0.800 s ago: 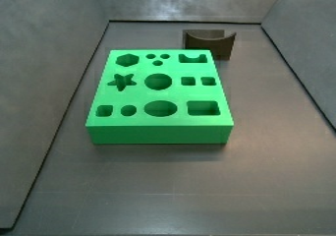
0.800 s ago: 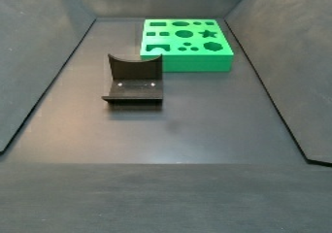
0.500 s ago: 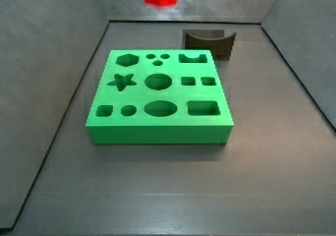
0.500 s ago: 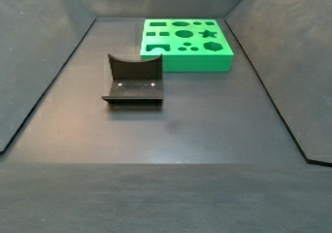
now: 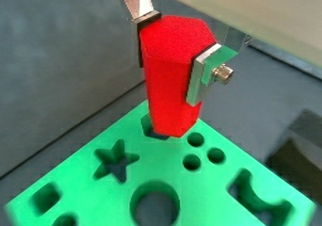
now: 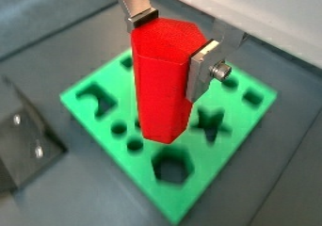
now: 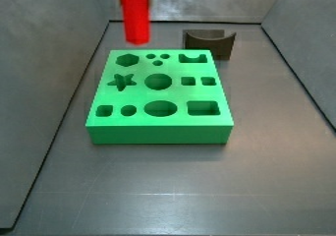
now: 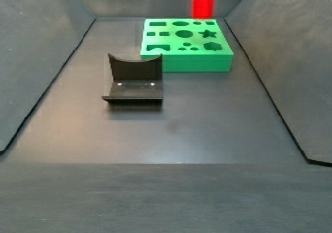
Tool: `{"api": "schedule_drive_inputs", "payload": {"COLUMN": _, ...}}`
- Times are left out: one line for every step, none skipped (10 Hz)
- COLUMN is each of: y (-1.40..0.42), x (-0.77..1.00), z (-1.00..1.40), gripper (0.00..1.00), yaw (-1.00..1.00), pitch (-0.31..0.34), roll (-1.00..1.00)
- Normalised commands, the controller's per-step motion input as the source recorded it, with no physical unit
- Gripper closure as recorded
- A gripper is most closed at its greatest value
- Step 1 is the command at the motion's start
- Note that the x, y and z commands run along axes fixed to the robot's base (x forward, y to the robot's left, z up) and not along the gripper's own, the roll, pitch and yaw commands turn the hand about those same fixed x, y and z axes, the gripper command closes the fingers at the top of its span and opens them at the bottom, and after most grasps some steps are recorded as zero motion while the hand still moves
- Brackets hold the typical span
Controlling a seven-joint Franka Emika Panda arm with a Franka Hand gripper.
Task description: Insert the hexagon object.
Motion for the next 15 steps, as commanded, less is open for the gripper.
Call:
{"api": "schedule_drive_inputs", "payload": {"y": 0.39, "x": -0.56, "z": -0.54, "gripper": 1.00, "yaw": 0.05, "pitch": -0.269, "roll": -0.20}}
{"api": "schedule_drive_inputs", "payload": {"y": 0.21, "x": -0.26, "z": -0.34, "gripper": 1.00, "yaw": 0.08, "pitch": -0.180, "roll": -0.35}}
{"api": "schedule_drive_inputs", "payload": {"y": 0.00, "x": -0.06, "z": -0.16, "gripper": 1.00, "yaw": 0.07, "pitch": -0.076, "roll": -0.30}}
{"api": "schedule_drive_inputs", "payload": {"y": 0.00, "x": 0.00, "z": -0.25, "gripper": 1.00, "yaw": 0.02, "pitch": -0.056, "roll": -0.33}}
{"api": "schedule_drive_inputs", "payload": {"y": -0.03, "x": 0.00, "z": -0.31, "gripper": 1.00, "yaw": 0.00, "pitch": -0.030, "roll": -0.30}}
{"api": "schedule_drive_inputs", "payload": {"y": 0.00, "x": 0.00, "z": -0.39, "gripper": 1.00, "yaw": 0.00, "pitch": -0.041, "roll": -0.23}}
{"api": "schedule_drive_inputs", "payload": {"y": 0.00, "x": -0.02, "z": -0.49, "gripper": 1.00, "yaw": 0.00, "pitch": -0.060, "roll": -0.23}}
{"api": "schedule_drive_inputs", "payload": {"y": 0.00, "x": 0.00, "z": -0.51, "gripper": 1.00, "yaw": 0.00, "pitch": -0.040, "roll": -0.20}}
{"api": "schedule_drive_inputs", "payload": {"y": 0.04, "x": 0.00, "z": -0.72, "gripper": 1.00, "yaw": 0.00, "pitch": -0.043, "roll": -0.10}}
{"api": "schedule_drive_inputs", "payload": {"y": 0.23, "x": -0.48, "z": -0.87, "gripper": 1.00, "yaw": 0.00, "pitch": -0.114, "roll": 0.00}}
{"api": "schedule_drive_inputs", "payload": {"y": 0.20, "x": -0.56, "z": -0.79, "gripper": 1.00, "yaw": 0.00, "pitch": -0.114, "roll": -0.05}}
{"api": "schedule_drive_inputs", "payload": {"y": 0.02, "x": -0.20, "z": -0.86, "gripper": 1.00, "yaw": 0.00, "pitch": -0.091, "roll": -0.12}}
{"api": "schedule_drive_inputs", "payload": {"y": 0.00, "x": -0.01, "z": -1.00, "gripper": 1.00, "yaw": 0.00, "pitch": -0.067, "roll": -0.01}}
{"api": "schedule_drive_inputs", "payload": {"y": 0.03, "x": 0.03, "z": -1.00, "gripper": 1.00, "yaw": 0.06, "pitch": -0.051, "roll": 0.00}}
{"api": "schedule_drive_inputs", "payload": {"y": 0.00, "x": 0.28, "z": -1.00, "gripper": 1.00, "yaw": 0.11, "pitch": -0.011, "roll": 0.00}}
